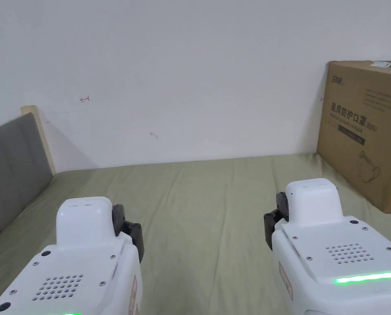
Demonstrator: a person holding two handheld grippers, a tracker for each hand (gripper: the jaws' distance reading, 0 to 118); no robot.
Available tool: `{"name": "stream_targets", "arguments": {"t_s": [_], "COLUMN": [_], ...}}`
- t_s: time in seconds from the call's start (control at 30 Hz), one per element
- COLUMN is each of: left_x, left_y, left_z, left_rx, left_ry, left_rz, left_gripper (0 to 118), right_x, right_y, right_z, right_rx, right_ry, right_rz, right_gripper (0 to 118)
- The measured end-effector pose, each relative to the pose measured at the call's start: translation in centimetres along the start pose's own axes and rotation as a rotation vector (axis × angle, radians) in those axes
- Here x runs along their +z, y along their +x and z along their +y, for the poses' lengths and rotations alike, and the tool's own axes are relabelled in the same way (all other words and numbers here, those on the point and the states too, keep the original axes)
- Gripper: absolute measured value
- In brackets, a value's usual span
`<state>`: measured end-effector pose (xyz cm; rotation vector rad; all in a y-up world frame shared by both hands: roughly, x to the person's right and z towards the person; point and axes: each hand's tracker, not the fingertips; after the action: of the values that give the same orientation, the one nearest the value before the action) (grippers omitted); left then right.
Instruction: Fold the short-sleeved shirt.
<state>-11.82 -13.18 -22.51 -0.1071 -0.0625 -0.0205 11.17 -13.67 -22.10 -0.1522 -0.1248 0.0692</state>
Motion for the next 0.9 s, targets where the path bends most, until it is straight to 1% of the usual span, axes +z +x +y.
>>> {"name": "stream_targets", "arguments": {"t_s": [0.17,0.2,0.23,0.27,0.3,0.33,0.37,0.4,0.43,0.47,0.5,0.53,0.63,0.83,0.9], "left_x": [0.1,0.2,0.3,0.5,0.7,0.6,0.5,0.3,0.7,0.9,0.9,0.7,0.7,0.4,0.6], "left_y": [0.1,0.1,0.0,-0.1,0.0,0.1,0.2,0.1,0.4,0.5,0.7,0.5,0.5,0.0,0.4], "left_z": [0.0,0.0,-0.1,-0.1,-0.1,0.0,0.1,0.1,0.0,-0.1,0.1,0.1,0.2,1.1,1.1], "left_rx": [-0.017,-0.013,-0.008,0.003,0.006,0.001,-0.003,-0.004,0.004,-0.005,-0.007,-0.003,0.013,0.043,0.036], "left_ry": [0.011,0.011,0.019,0.039,0.044,0.041,0.037,0.032,0.074,0.054,0.047,0.053,0.051,-0.020,-0.020], "left_rz": [0.007,0.005,-0.006,-0.039,-0.033,-0.035,-0.041,-0.037,-0.053,-0.030,-0.017,-0.012,0.000,-0.045,-0.014], "left_gripper": [1,9,29,58,97,112,116,116,117,118,118,118,118,118,118], "right_x": [0.1,0.1,0.1,0.1,0.0,0.1,0.0,0.0,0.0,0.0,0.1,0.3,0.5,0.3,0.2], "right_y": [-0.1,0.0,0.0,0.1,0.1,0.2,0.2,0.2,0.2,0.2,0.2,0.2,0.2,0.6,0.6], "right_z": [-0.3,-0.4,-0.4,-0.5,-0.5,-0.6,-0.6,-0.6,-0.6,-0.6,-0.7,-0.7,-0.6,-0.7,-0.8], "right_rx": [0.019,0.019,0.015,0.007,0.001,-0.004,-0.008,-0.009,-0.010,-0.007,-0.003,-0.001,-0.003,-0.020,-0.019], "right_ry": [0.002,0.002,0.002,0.002,0.002,0.001,0.001,0.001,0.004,0.009,0.017,0.035,0.051,0.042,0.038], "right_rz": [-0.011,-0.011,-0.007,-0.005,-0.005,-0.004,-0.004,-0.006,-0.010,-0.013,-0.021,-0.029,-0.043,-0.030,-0.028], "right_gripper": [1,8,17,27,46,58,64,64,84,100,113,116,117,117,117]}}
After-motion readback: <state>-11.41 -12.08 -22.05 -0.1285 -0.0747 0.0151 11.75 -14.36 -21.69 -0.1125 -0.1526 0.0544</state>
